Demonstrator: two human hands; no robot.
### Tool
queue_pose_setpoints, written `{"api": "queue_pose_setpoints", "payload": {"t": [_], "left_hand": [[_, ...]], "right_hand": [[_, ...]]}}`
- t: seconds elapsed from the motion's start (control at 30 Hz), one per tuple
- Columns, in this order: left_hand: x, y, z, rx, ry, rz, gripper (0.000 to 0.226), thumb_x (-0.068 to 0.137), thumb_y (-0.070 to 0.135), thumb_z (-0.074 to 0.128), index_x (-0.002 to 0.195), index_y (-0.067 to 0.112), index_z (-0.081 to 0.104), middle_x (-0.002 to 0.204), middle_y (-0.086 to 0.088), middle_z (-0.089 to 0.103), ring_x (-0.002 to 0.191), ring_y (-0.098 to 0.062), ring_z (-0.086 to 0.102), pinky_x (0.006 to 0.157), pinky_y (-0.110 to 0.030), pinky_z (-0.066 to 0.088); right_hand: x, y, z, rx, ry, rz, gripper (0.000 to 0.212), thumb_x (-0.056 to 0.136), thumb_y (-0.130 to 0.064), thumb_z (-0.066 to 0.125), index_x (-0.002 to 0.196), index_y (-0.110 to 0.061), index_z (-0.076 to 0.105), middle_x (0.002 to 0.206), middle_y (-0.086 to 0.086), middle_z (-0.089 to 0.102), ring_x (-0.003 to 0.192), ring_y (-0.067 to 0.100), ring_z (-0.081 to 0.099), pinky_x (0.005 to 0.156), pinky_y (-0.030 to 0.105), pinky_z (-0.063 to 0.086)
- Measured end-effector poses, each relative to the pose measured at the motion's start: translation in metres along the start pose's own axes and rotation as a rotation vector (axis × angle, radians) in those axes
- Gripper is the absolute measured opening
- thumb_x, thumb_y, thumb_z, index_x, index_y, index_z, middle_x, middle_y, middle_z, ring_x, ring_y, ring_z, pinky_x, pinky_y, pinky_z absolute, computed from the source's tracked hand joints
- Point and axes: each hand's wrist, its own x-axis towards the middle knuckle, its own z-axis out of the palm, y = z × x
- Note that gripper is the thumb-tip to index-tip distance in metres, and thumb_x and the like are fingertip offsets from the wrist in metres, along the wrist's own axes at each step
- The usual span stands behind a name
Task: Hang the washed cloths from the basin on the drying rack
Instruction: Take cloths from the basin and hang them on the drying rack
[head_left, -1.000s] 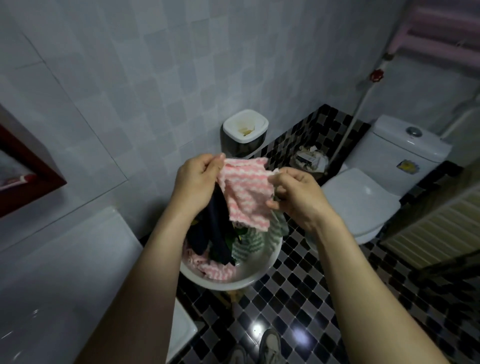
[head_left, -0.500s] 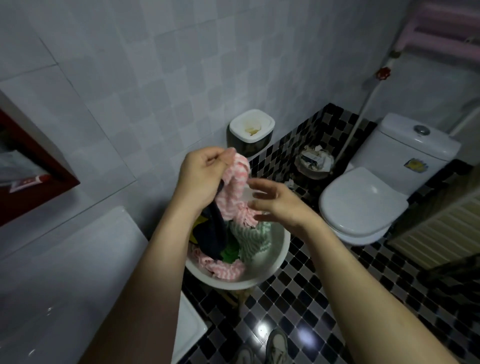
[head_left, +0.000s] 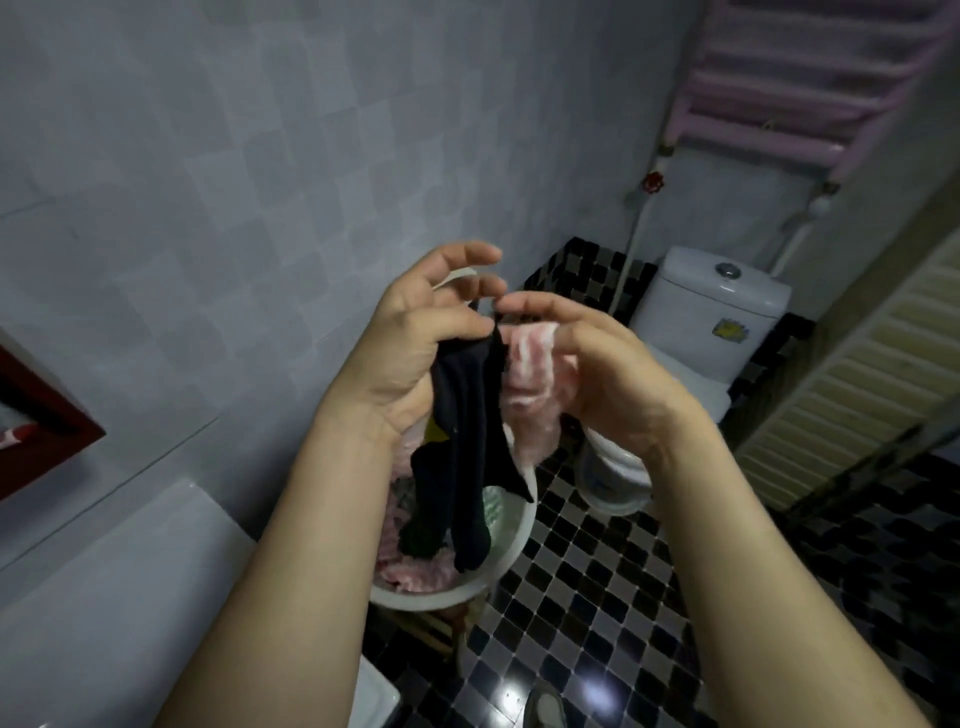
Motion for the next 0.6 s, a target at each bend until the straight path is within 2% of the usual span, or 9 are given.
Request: {"api": "queue_pose_setpoints", "payload": {"t": [0.1, 0.17, 0.2, 0.27, 0.33, 0.4, 0.43, 0.5, 0.6], "left_hand": [[0.003, -0.001, 0.031, 0.060, -0.134, 0.019, 0.039, 0.068, -0.011, 0.056, 0.094, 0.017, 0.065, 0.092, -0.007, 0.065, 0.089, -0.023, 0.061, 0.085, -0.032, 0.048], [0.006, -0.003, 0.052, 0.136, -0.176, 0.070, 0.036, 0.068, -0.011, 0.057, 0.090, 0.017, 0.065, 0.091, -0.007, 0.066, 0.090, -0.021, 0.061, 0.084, -0.030, 0.049], [0.007, -0.004, 0.060, 0.154, -0.181, 0.095, 0.034, 0.068, -0.011, 0.057, 0.087, 0.016, 0.064, 0.090, -0.006, 0.066, 0.088, -0.018, 0.062, 0.082, -0.027, 0.049], [0.009, -0.007, 0.070, 0.154, -0.165, 0.130, 0.033, 0.068, -0.011, 0.057, 0.081, 0.018, 0.066, 0.085, -0.003, 0.068, 0.082, -0.013, 0.062, 0.075, -0.022, 0.049], [0.009, -0.011, 0.084, 0.117, -0.192, 0.118, 0.033, 0.068, -0.010, 0.059, 0.077, 0.020, 0.070, 0.083, -0.001, 0.071, 0.081, -0.012, 0.064, 0.075, -0.023, 0.049], [0.005, -0.016, 0.096, 0.100, -0.257, 0.069, 0.032, 0.069, -0.007, 0.064, 0.082, 0.020, 0.073, 0.090, -0.001, 0.074, 0.089, -0.012, 0.067, 0.081, -0.024, 0.052], [0.000, -0.019, 0.105, 0.129, -0.323, 0.029, 0.032, 0.070, -0.005, 0.067, 0.088, 0.020, 0.074, 0.096, -0.002, 0.075, 0.095, -0.012, 0.067, 0.083, -0.025, 0.052], [-0.011, -0.027, 0.123, 0.282, -0.459, -0.033, 0.039, 0.070, 0.000, 0.073, 0.101, 0.023, 0.073, 0.110, -0.003, 0.073, 0.109, -0.013, 0.065, 0.090, -0.029, 0.052], [-0.029, -0.039, 0.146, 0.417, -0.617, -0.162, 0.057, 0.072, 0.008, 0.077, 0.120, 0.035, 0.064, 0.125, -0.001, 0.064, 0.113, -0.008, 0.060, 0.087, -0.028, 0.053]], "right_hand": [[-0.027, -0.011, -0.003, -0.252, -0.054, -0.023, 0.050, 0.082, -0.007, 0.058, 0.131, -0.015, 0.053, 0.105, 0.011, 0.067, 0.092, 0.018, 0.062, 0.082, 0.031, 0.049], [-0.045, -0.019, -0.006, -0.569, 0.090, -0.100, 0.043, 0.085, -0.006, 0.062, 0.127, -0.015, 0.056, 0.087, -0.013, 0.070, 0.078, -0.001, 0.060, 0.075, 0.020, 0.047], [-0.053, -0.022, -0.007, -0.743, 0.163, -0.118, 0.035, 0.086, -0.006, 0.062, 0.120, -0.014, 0.060, 0.076, -0.015, 0.066, 0.069, -0.003, 0.056, 0.068, 0.019, 0.045], [-0.067, -0.022, -0.012, -1.025, 0.293, -0.087, 0.015, 0.084, -0.010, 0.061, 0.099, -0.013, 0.066, 0.069, -0.003, 0.064, 0.059, 0.005, 0.055, 0.059, 0.026, 0.046], [-0.087, -0.018, -0.021, -1.134, 0.458, -0.048, 0.006, 0.085, -0.016, 0.059, 0.082, -0.016, 0.065, 0.067, 0.000, 0.062, 0.055, 0.010, 0.057, 0.053, 0.027, 0.046], [-0.106, -0.014, -0.032, -1.292, 0.692, -0.065, 0.010, 0.085, -0.026, 0.056, 0.088, -0.026, 0.065, 0.082, -0.002, 0.059, 0.068, 0.018, 0.061, 0.061, 0.030, 0.049], [-0.119, -0.012, -0.041, -1.337, 0.825, -0.050, 0.018, 0.085, -0.031, 0.052, 0.096, -0.030, 0.066, 0.089, -0.001, 0.058, 0.073, 0.022, 0.062, 0.065, 0.034, 0.053], [-0.145, -0.013, -0.053, -1.213, 0.983, -0.046, 0.026, 0.086, -0.028, 0.045, 0.098, -0.029, 0.068, 0.090, 0.000, 0.068, 0.078, 0.025, 0.066, 0.071, 0.039, 0.055], [-0.175, -0.015, -0.058, -0.827, 0.947, -0.163, 0.031, 0.084, -0.009, 0.044, 0.077, -0.021, 0.071, 0.080, -0.002, 0.073, 0.079, 0.012, 0.065, 0.076, 0.030, 0.050]]}}
